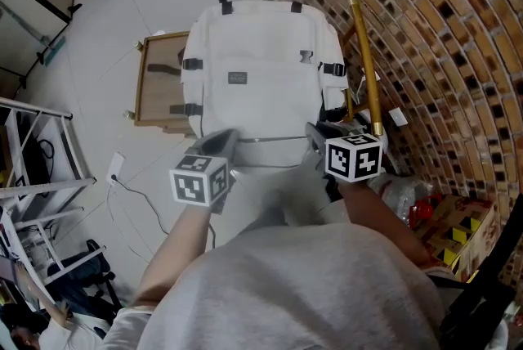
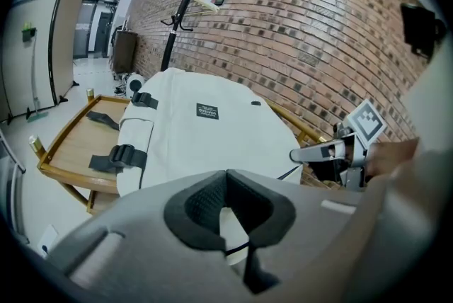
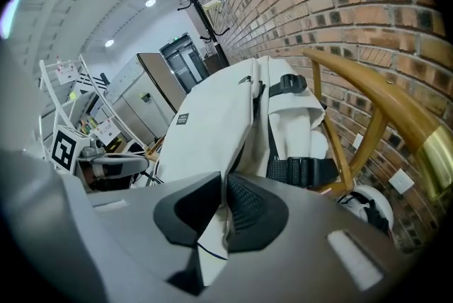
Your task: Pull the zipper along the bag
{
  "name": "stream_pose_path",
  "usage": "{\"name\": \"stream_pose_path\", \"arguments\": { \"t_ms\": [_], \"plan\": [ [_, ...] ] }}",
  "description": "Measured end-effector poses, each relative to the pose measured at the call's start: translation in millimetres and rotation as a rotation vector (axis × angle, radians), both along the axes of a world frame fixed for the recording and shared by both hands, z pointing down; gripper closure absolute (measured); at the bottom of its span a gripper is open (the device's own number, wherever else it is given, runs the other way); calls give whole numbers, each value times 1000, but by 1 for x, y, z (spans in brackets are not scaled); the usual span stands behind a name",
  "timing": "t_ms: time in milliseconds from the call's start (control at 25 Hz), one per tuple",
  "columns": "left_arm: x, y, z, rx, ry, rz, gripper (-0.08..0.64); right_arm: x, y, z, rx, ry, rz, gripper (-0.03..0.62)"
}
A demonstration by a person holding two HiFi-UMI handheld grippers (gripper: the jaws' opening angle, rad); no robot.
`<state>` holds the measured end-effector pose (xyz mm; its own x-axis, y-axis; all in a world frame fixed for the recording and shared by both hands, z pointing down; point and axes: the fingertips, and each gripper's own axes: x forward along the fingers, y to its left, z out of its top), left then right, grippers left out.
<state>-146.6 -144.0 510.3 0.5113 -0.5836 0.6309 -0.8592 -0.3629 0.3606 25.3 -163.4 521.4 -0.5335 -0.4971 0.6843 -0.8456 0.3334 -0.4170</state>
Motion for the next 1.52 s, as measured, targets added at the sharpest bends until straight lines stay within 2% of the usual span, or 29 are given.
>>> {"name": "stream_pose_path", "arguments": {
  "t_ms": [360,1520],
  "plan": [
    [-23,0,5,-2,-28,-34,552,1,-1,1,5,13,-3,568],
    [-78,-4,12,-12,-45,-151,552,8,-3,6,7,39,20,568]
  ]
}}
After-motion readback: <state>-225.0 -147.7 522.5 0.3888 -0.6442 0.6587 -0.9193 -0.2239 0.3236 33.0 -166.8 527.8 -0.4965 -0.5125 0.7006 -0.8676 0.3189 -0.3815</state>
